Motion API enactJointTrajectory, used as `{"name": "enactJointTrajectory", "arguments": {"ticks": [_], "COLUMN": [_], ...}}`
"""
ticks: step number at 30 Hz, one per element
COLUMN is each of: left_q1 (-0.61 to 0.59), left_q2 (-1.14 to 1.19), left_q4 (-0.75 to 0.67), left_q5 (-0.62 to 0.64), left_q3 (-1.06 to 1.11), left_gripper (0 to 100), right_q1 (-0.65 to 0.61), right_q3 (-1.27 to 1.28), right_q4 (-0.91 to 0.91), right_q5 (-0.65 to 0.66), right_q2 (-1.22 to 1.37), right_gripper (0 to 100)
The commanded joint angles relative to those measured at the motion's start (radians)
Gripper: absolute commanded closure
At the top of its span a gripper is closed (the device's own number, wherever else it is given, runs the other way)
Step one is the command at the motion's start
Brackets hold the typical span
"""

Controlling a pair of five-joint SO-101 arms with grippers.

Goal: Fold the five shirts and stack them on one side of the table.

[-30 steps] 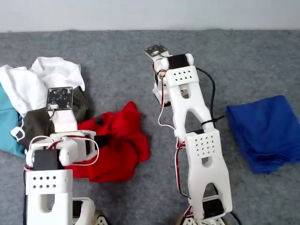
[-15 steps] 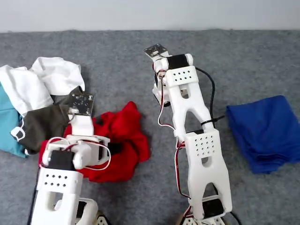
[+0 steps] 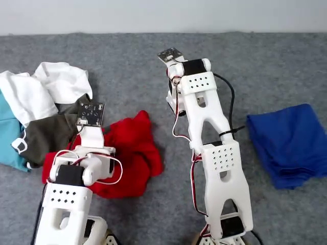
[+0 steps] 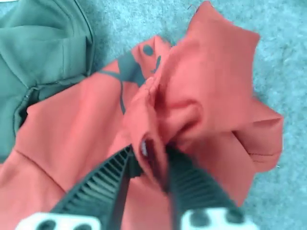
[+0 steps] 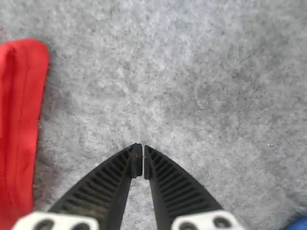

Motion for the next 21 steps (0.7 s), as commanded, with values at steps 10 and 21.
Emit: {"name": "enactJointTrajectory", "arguments": {"ticks": [10, 21], "left_q1": [-0.003, -0.106], "left_q2": [-0.008, -0.008], "left_q4": [-0.008, -0.008], "left_q5": [0.012, -0.094], "left_q3": [-0.087, -0.122], "left_gripper": [99, 99], "right_q1": [-0.015, -0.127], "right_q3": [-0.003, -0.009], "right_q4": [0.042, 0.025], "right_q5": [-0.012, -0.014], "right_q2": [-0.068, -0.076], "right_gripper": [98.7, 98.3]}}
